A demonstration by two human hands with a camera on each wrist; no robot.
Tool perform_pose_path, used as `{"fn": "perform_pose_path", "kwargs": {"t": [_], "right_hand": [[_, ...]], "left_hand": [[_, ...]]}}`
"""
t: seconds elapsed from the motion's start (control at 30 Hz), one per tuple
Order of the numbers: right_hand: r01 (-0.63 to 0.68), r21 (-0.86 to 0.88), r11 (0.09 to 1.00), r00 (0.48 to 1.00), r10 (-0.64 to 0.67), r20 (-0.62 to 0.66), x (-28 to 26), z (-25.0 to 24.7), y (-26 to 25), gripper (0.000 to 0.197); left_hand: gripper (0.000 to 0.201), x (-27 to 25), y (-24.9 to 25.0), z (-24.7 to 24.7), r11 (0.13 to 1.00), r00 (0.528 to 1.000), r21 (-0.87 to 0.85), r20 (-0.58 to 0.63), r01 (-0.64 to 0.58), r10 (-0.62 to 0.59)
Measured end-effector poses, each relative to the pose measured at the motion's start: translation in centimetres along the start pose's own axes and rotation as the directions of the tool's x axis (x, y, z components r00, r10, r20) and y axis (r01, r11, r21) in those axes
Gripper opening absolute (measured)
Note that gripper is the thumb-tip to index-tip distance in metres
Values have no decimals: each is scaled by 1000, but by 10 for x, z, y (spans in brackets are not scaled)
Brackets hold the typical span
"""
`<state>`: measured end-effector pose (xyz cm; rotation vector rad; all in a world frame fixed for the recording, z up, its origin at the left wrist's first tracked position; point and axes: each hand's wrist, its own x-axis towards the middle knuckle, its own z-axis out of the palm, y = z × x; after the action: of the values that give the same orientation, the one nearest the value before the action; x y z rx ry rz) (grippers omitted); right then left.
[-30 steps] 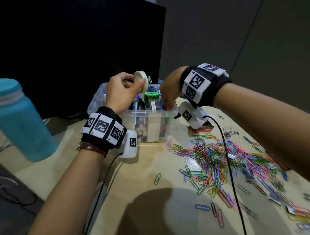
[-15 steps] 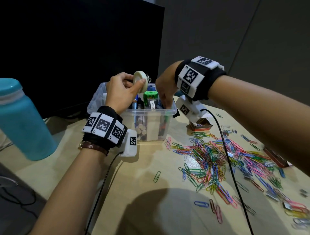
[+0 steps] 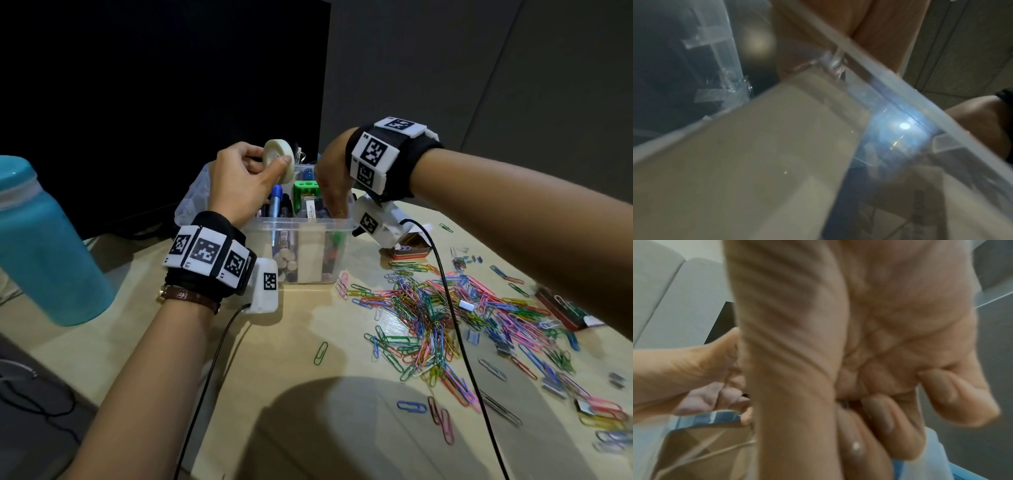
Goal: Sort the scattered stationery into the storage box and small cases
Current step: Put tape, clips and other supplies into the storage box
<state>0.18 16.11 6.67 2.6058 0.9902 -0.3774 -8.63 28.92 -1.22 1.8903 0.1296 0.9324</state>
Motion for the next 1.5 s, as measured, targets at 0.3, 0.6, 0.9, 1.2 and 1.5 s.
{"fn": "perform_pose_path", "kwargs": {"t": [0.3, 0.6, 0.9, 1.2, 1.5], "right_hand": [[15, -106, 994, 982, -34, -184, -3, 14, 5, 15], [-9, -92, 996, 996, 1, -85, -11, 14, 1, 17], [-123, 216, 968, 944, 182, -276, -39, -2, 21, 47], [126, 773, 622, 980, 40, -193, -57, 16, 30, 43], [91, 870, 485, 940, 246, -236, -34, 19, 17, 24]], "left_hand": [[34, -2, -1, 1, 997, 1000, 74, 14, -6, 5], [38, 0, 0, 2, 995, 994, 92, 108, -34, 24], [58, 0, -1, -1, 981, 952, 126, 288, -147, 105], [78, -6, 3, 5, 900, 897, 362, 438, -243, 66], [40, -13, 14, 6, 912, 965, 389, 260, -129, 25]]}}
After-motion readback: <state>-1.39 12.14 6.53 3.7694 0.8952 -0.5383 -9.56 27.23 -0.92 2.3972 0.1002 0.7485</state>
